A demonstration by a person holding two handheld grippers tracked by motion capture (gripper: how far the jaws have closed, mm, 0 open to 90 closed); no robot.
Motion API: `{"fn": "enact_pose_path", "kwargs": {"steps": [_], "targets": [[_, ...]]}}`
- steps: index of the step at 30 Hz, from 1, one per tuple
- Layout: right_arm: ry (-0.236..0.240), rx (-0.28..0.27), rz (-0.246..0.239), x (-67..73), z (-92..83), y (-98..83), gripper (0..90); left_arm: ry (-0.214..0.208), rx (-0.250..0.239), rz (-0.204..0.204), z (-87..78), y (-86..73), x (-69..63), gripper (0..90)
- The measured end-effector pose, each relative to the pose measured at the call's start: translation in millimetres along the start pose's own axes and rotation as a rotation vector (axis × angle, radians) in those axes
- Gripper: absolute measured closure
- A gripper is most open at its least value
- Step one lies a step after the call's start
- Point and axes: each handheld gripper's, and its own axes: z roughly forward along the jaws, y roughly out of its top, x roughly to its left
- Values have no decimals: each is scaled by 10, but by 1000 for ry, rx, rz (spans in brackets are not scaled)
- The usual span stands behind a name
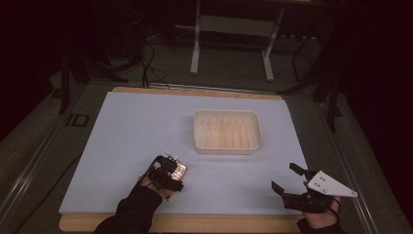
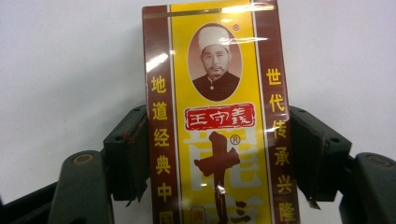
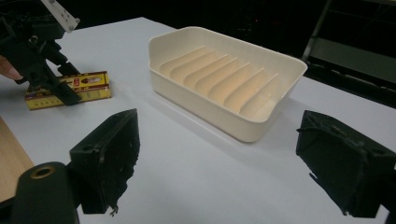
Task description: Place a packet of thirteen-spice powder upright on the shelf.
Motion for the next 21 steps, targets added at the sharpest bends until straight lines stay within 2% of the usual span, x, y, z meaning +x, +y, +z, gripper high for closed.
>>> {"fn": "enact_pose_path", "kwargs": {"steps": [2, 4, 8, 14, 16, 17, 19, 21], "targets": [[-1, -1, -1, -3, -2, 0, 135, -8, -6, 12, -7, -11, -3, 319], [-1, 1, 2, -11, -3, -2, 135, -34, -20, 31, -30, -37, -1, 320], [1, 7, 0, -4, 10, -3, 135, -33, -57, 32, -105, -60, 0, 322], [-2, 7, 2, -6, 11, -2, 136, -69, -155, 27, -310, -51, -40, 324], [-3, 8, 1, -6, 11, -2, 135, -112, -205, 17, -381, -38, -61, 325], [2, 6, 3, -6, 9, -2, 136, -116, -216, 15, -402, -32, -70, 325], [6, 4, 8, -1, 1, 1, 136, -128, -256, 29, -457, -17, -120, 325], [3, -3, 14, 2, -3, 5, 136, -146, -276, 37, -492, -5, -162, 325]]}}
